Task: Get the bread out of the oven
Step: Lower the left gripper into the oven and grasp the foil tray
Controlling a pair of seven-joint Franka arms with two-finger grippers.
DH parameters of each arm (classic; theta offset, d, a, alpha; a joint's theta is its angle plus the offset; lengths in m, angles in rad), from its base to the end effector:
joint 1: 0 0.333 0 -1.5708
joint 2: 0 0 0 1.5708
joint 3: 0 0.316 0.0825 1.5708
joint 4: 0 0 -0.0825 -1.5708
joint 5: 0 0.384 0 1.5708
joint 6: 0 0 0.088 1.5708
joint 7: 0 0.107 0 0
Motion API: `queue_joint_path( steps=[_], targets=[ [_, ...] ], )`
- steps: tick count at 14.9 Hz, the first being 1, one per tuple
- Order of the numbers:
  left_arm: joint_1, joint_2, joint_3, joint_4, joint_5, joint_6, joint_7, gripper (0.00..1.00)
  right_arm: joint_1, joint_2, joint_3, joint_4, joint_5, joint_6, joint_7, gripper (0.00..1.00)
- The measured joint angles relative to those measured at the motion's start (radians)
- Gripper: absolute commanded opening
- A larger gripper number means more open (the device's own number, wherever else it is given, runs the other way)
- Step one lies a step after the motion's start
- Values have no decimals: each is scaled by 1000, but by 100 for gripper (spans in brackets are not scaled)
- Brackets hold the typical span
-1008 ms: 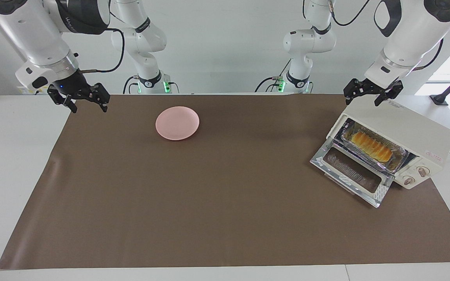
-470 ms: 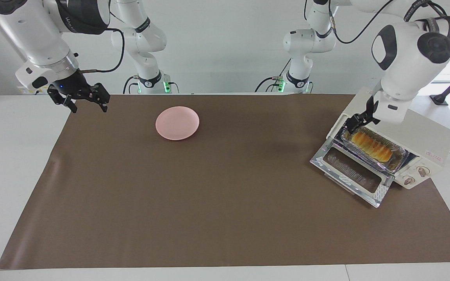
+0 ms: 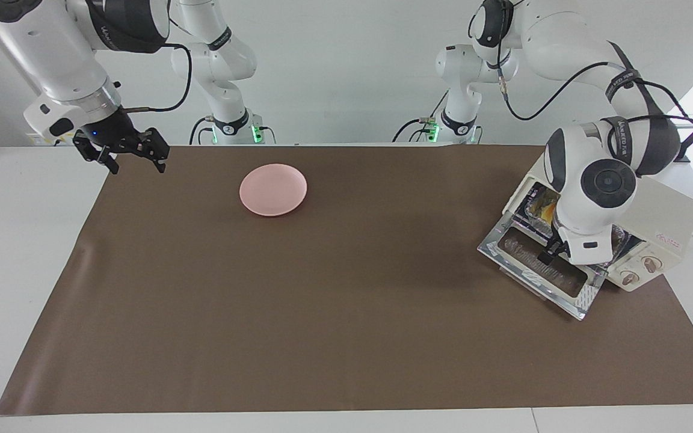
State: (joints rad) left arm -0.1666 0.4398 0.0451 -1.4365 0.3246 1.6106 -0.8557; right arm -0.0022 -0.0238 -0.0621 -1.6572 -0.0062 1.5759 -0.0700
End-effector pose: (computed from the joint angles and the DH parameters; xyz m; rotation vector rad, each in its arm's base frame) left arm 0.6573 -0.0517 0.4267 -2.5624 -0.9002 0.0998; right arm 0.5439 -0.0361 0.5973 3.1394 0.0094 -0.0906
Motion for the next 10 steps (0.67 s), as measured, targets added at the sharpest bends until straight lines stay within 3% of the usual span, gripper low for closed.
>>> queue_joint_path(
  steps=[3, 10],
  targets=[
    [0, -50, 0, -130, 4, 94, -56, 100, 0, 0, 0, 0, 0, 0, 0, 100],
    [1, -106, 4, -328, 40, 225, -141, 99, 0, 0, 0, 0, 0, 0, 0, 100]
  ],
)
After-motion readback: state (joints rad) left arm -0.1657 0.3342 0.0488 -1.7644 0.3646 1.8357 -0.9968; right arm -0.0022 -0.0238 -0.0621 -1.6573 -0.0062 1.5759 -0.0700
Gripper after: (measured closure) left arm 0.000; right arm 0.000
